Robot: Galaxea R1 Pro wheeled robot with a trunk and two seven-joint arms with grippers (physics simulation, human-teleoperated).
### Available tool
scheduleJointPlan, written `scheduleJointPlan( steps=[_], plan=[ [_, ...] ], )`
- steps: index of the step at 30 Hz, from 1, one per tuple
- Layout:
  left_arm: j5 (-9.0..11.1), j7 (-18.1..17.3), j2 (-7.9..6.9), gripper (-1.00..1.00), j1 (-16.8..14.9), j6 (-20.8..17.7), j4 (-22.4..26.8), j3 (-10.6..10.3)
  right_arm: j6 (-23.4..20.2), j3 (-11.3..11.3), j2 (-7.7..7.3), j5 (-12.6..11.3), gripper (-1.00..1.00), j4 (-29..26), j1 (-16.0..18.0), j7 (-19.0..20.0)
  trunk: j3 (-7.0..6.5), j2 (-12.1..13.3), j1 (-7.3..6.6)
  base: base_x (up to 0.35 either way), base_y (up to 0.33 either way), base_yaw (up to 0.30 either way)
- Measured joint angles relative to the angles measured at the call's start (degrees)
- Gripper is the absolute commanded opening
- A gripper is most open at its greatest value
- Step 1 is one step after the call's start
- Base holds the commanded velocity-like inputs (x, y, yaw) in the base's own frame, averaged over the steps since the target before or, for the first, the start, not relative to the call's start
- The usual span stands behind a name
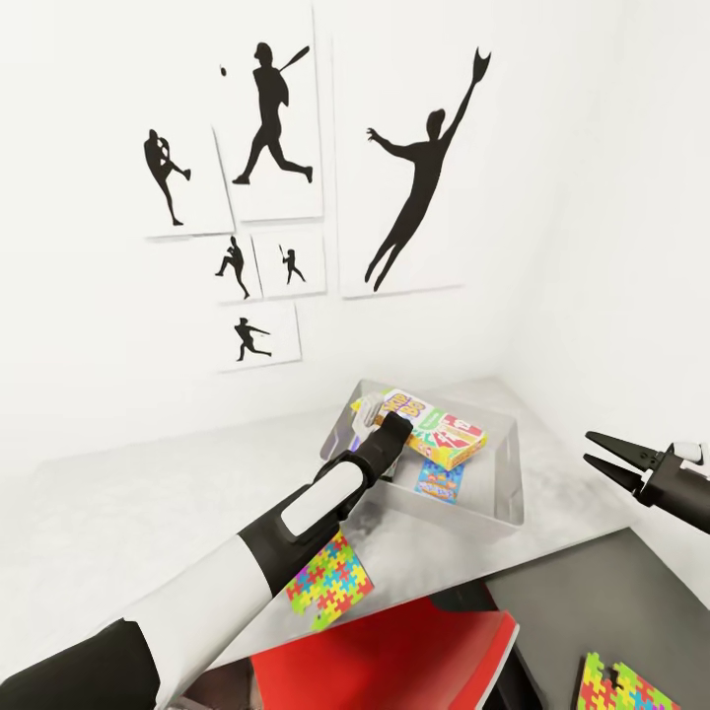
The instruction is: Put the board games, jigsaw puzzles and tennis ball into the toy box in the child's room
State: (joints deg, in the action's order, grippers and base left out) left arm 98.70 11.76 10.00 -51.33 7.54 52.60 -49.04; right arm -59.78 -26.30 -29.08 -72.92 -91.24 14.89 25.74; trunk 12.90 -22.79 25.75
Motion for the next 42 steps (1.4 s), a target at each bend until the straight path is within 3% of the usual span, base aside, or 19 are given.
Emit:
scheduleJointPlan(
  steps=[25,42],
  plan=[
    [-0.1,0.0,0.0,-1.0,0.0,0.2,0.0,0.1,0.0,0.0,0.0,0.0,1.0,0.0,-0.3,0.0,2.26,0.0,0.0,0.0,0.0,0.0],
    [-0.1,0.0,0.0,-1.0,0.0,0.2,0.0,0.1,0.0,0.0,0.0,0.0,1.0,0.0,-0.3,0.0,2.37,0.0,0.0,0.0,0.0,0.0]
  ],
)
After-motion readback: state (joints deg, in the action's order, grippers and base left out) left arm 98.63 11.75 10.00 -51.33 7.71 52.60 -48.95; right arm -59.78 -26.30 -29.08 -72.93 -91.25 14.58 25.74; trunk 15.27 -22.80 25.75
